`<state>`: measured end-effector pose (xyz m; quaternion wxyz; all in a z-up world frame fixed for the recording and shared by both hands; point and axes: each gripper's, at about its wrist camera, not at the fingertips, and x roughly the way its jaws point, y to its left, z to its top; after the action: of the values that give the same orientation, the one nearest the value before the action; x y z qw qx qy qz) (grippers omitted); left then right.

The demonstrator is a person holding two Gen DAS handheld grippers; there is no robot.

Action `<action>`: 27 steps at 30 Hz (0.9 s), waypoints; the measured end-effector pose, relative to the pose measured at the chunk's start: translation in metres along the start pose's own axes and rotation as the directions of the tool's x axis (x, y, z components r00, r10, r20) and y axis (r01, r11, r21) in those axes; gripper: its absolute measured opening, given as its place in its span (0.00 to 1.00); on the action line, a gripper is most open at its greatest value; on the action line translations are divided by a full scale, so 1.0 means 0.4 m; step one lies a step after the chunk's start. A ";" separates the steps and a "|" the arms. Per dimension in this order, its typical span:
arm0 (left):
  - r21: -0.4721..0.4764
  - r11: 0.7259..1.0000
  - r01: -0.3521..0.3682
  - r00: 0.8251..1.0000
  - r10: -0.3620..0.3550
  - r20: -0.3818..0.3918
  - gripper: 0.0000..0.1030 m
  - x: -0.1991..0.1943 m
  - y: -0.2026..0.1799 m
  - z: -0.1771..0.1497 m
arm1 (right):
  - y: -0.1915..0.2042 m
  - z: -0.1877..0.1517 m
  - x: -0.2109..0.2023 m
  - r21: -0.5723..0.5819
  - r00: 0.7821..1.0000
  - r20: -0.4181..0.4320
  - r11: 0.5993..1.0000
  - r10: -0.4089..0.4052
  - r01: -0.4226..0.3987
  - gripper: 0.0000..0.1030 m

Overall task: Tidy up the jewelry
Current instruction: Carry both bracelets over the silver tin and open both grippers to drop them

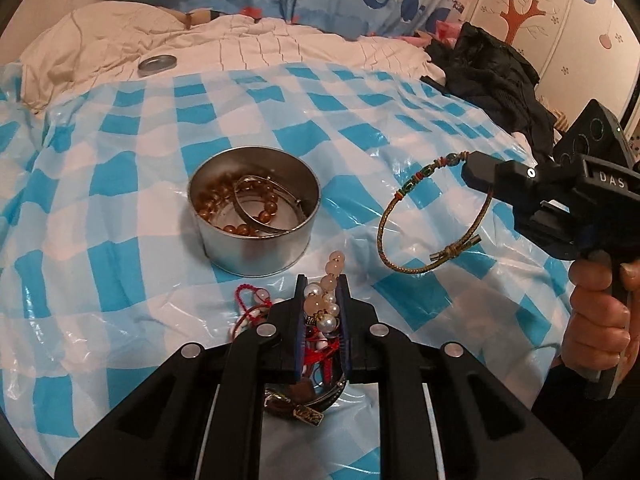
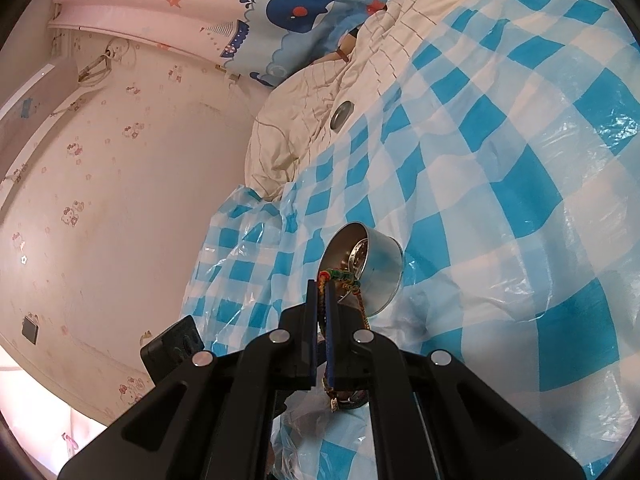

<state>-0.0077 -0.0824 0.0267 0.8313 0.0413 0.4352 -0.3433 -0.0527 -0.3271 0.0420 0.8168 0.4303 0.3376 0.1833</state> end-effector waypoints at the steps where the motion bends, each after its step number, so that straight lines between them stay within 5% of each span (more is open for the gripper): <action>1: 0.000 1.000 -0.003 1.000 0.003 0.004 0.12 -0.005 0.001 -0.001 | 0.002 -0.001 0.003 -0.001 1.000 -0.001 1.000 0.001 -0.001 0.04; 27: 0.031 0.993 -0.115 0.991 0.113 0.069 0.12 -0.059 0.024 0.024 | 0.070 -0.002 0.090 -0.060 0.999 -0.029 0.997 0.041 -0.042 0.04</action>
<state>-0.0041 -0.0660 0.0481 0.8628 0.0690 0.3980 -0.3039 -0.0280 -0.2897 0.0505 0.8207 0.4099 0.3341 0.2162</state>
